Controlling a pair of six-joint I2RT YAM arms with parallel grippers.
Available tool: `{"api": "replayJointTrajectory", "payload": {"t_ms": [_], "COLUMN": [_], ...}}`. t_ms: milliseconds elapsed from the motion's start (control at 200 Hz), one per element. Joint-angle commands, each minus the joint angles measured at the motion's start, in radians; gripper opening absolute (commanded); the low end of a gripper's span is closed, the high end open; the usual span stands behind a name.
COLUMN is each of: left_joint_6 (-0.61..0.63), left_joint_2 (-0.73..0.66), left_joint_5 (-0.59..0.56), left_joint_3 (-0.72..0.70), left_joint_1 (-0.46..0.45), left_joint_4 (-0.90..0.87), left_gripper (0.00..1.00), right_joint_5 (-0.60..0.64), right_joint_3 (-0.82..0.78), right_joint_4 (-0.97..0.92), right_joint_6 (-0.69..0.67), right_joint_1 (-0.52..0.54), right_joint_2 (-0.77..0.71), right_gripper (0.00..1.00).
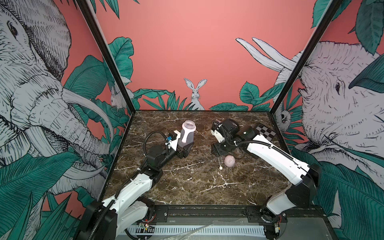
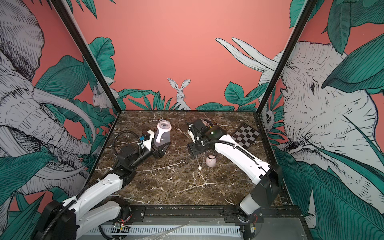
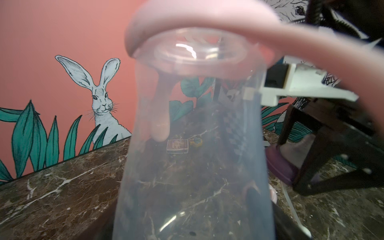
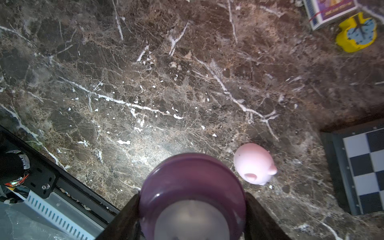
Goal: Assemble the baby bottles
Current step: Pick up the nipple from the center of the board, then close the nipple on the baby bottle.
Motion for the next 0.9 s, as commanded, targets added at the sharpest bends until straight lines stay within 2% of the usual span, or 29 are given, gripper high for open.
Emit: {"api": "replayJointTrajectory", "payload": {"t_ms": [0, 180, 465, 665, 895], "left_joint_6": [-0.052, -0.056, -0.039, -0.028, -0.036], "left_joint_2": [0.028, 0.081, 0.172, 0.237, 0.324], "left_joint_5": [0.055, 0.072, 0.095, 0.101, 0.123], "left_joint_3": [0.006, 0.015, 0.05, 0.07, 0.093], "left_joint_1": [0.002, -0.013, -0.046, -0.077, -0.102], "left_joint_4": [0.128, 0.173, 0.208, 0.224, 0.262], "left_gripper": [0.57, 0.57, 0.56, 0.56, 0.56], "right_joint_5": [-0.009, -0.018, -0.067, -0.125, -0.143], "right_joint_3": [0.091, 0.302, 0.763, 0.913, 0.917], "right_joint_4": [-0.138, -0.244, -0.408, -0.4, -0.295], "right_joint_6": [-0.066, -0.119, -0.15, -0.116, -0.097], "right_joint_1": [-0.033, -0.098, -0.137, -0.151, -0.151], "right_joint_2": [-0.028, 0.003, 0.182, 0.217, 0.188], "right_gripper": [0.6, 0.6, 0.58, 0.58, 0.58]}}
